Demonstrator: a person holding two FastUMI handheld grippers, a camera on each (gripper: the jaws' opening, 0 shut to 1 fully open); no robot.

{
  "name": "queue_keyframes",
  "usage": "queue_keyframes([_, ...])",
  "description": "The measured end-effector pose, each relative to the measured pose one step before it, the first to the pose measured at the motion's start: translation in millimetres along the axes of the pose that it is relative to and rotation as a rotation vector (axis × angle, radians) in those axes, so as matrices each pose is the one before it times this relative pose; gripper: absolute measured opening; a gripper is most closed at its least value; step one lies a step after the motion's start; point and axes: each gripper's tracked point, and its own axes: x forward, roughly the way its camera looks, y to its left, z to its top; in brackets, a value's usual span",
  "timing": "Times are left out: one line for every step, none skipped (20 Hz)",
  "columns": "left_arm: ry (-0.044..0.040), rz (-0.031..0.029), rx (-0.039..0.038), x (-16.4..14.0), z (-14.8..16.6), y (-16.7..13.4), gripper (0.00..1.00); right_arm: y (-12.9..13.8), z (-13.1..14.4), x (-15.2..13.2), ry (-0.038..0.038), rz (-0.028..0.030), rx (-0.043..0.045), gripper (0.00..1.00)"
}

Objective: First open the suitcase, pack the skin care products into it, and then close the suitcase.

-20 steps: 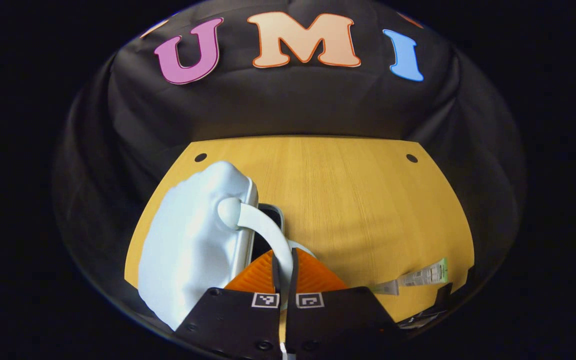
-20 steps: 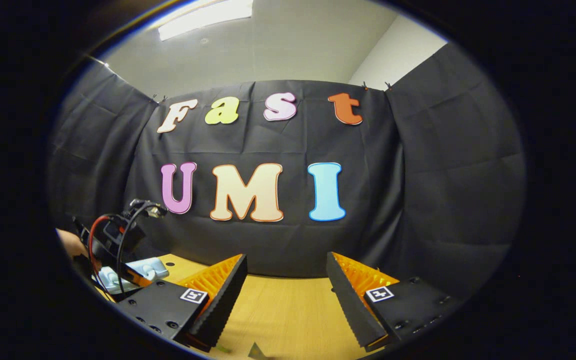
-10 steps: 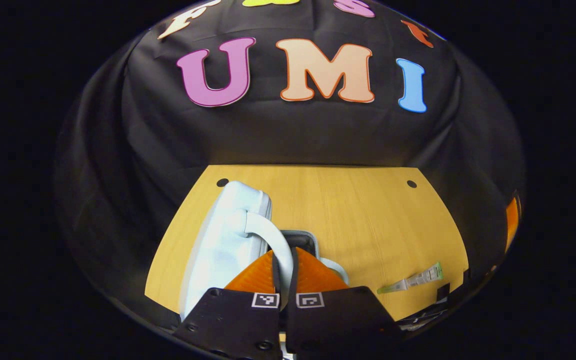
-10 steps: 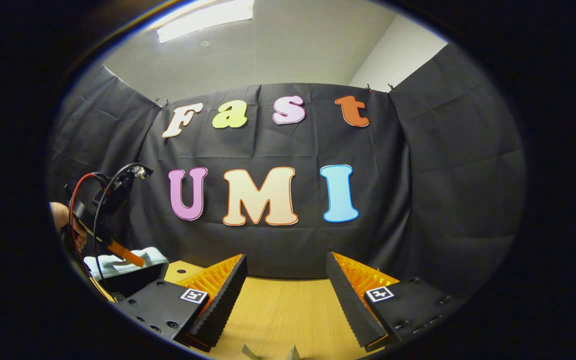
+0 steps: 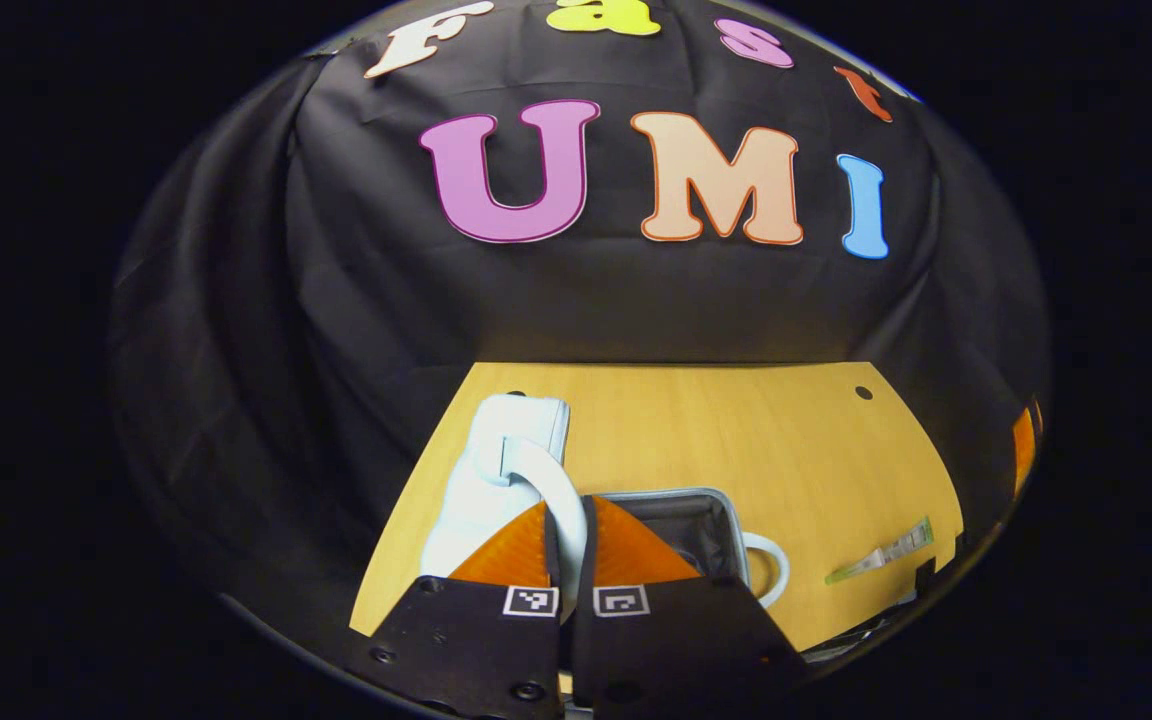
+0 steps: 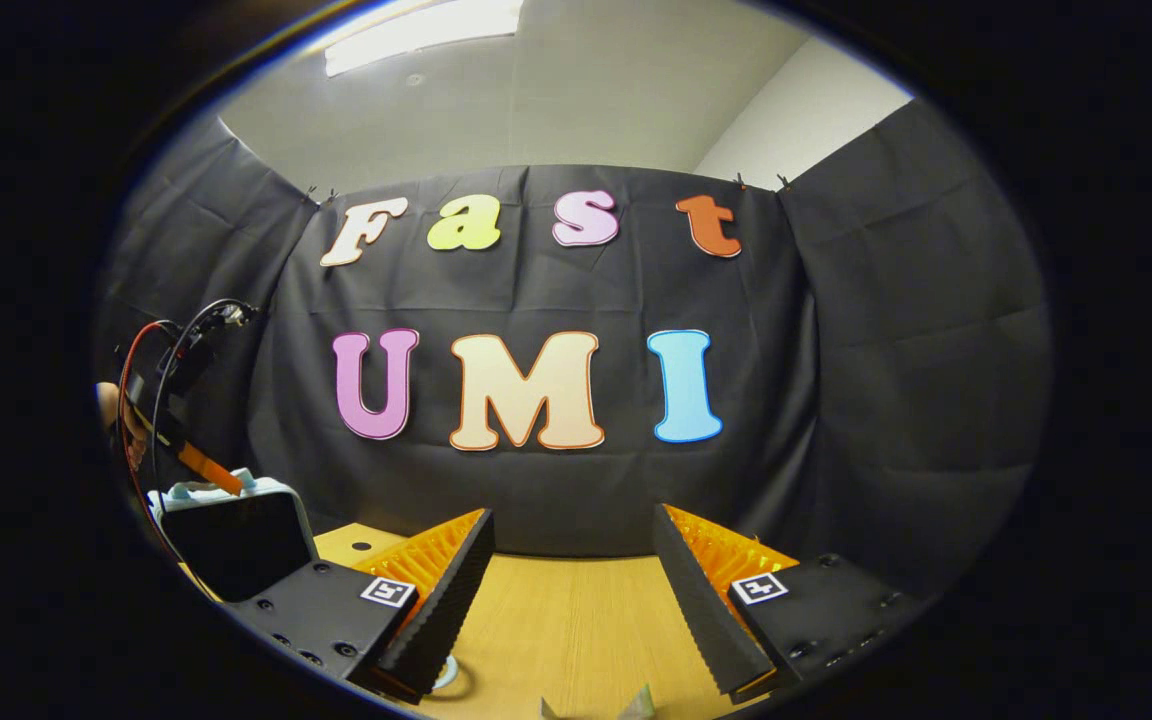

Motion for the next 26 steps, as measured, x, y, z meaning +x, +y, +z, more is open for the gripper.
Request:
queue_keyframes([-0.00456,-0.00039,-0.00648,1.71,0.59,10.49,0.0,6.96,-0.75,-1.32,0.00033,-0.00089,-0.00358,0.98])
queue_keyframes([-0.00535,0.00718,-0.00558,1.7,-0.36,12.31,0.0,6.64,0.2,-0.54,-0.00103,0.00016,-0.00555,0.98])
queue_keyframes([-0.00295,0.01571,-0.00299,1.68,-0.65,13.26,0.0,7.13,-0.08,-0.8,0.00017,0.00134,-0.00838,0.98])
queue_keyframes([0.00022,0.01657,0.00113,2.82,-0.98,13.43,0.0,6.59,0.44,-0.6,-0.00059,0.00233,-0.0099,0.98])
queue_keyframes([-0.00427,0.01177,-0.00155,2.6,-0.41,12.26,0.0,5.4,-0.01,-0.25,-0.00053,-0.00019,-0.01115,0.98])
queue_keyframes([-0.00285,0.01103,-0.00589,1.84,-1.78,12.45,0.0,4.41,1.41,0.17,-0.00187,-0.00035,-0.01015,0.98])
queue_keyframes([-0.00688,0.0095,-0.00931,2.98,-1.0,10.69,0.0,4.42,0.79,-0.01,-0.00272,-0.00111,-0.00681,0.98])
queue_keyframes([-0.00327,0.01056,-0.01122,3.09,-1.31,10.77,0.0,3.72,0.85,-0.07,-0.00004,0.00035,-0.00291,0.98])
queue_keyframes([0.00333,0.01388,-0.00894,3.37,-2.98,11.86,0.0,4.27,-1.83,0.88,0.00509,0.00031,-0.00067,0.98])
queue_keyframes([0.00097,0.01422,-0.00367,3.72,-3.56,11.1,0.0,3.68,-0.64,0.57,0.00648,0.00014,0.00005,0.98])
queue_keyframes([-0.001,0.01167,-0.00308,3.08,-1.2,9.19,0.0,3.95,-0.67,0.25,0.00547,0.00163,-0.00124,0.98])
queue_keyframes([0.00357,0.00895,-0.00347,3.09,-3.58,8.34,0.0,3.72,0.73,0.68,0.00188,0.00267,-0.00435,0.98])
queue_keyframes([-0.00045,0.00477,-0.00629,3.68,-2.64,8.62,0.0,3.57,-0.06,-0.01,-0.00004,0.00257,-0.00709,0.98])
queue_keyframes([0.00194,0.0105,-0.00325,3.73,-3.37,8.52,0.0,3.58,0.07,-0.22,0.00164,0.00554,-0.00686,0.98])
queue_keyframes([0.00158,0.01336,0.0001,4.17,-2.02,8.38,0.0,3.06,-1.87,0.97,0.00457,0.00398,-0.00376,0.98])
queue_keyframes([0.0016,0.01899,0.00152,5.63,-3.41,8.81,0.0,2.62,-2.08,0.92,0.007,0.00317,0.00057,1.0])
queue_keyframes([0.00189,0.02799,0.00788,3.58,-3.46,9.39,0.0,3.16,-2.74,-0.37,0.0082,0.00361,0.00253,0.98])
queue_keyframes([-0.00116,0.0419,0.00948,5.66,-3.96,12.45,0.0,2.07,-1.44,-0.44,0.00713,0.00103,0.00149,1.0])
queue_keyframes([-0.0127,0.04434,0.01697,6.09,-1.83,12.93,0.0,0.02,-0.97,-0.74,0.00287,-0.00034,0.0006,0.98])
queue_keyframes([0.01683,0.01504,-0.00274,2.1,-6.75,6.35,0.0,0.12,0.48,-1.29,-0.00043,-0.00083,-0.00092,0.98])
queue_keyframes([0.01442,0.00567,-0.01732,3.16,-6.5,3.67,0.0,-0.18,-0.1,-0.46,-0.00151,-0.00108,-0.00182,0.98])
queue_keyframes([0.01523,0.01598,-0.01536,2.22,-7.44,4.45,0.0,-0.74,1.0,0.47,-0.00083,-0.00255,-0.00267,0.98])
queue_keyframes([0.01046,0.01717,-0.02032,4.16,-6.57,5.0,0.0,-1.94,-1.33,0.34,0.00071,-0.00231,-0.00188,0.98])
queue_keyframes([0.00106,0.00964,-0.01495,5.13,-4.23,2.39,0.0,-0.81,0.45,-0.17,0.00097,-0.00017,0.0,0.98])
queue_keyframes([-0.00221,0.01554,-0.01778,3.57,-4.54,4.11,0.01,-1.52,-0.52,1.72,0.00088,-0.00015,-0.00025,0.98])
queue_keyframes([0.00452,0.0212,-0.01378,0.83,-6.3,6.85,0.03,-1.92,1.11,0.7,-0.00068,0.00144,-0.00252,0.98])
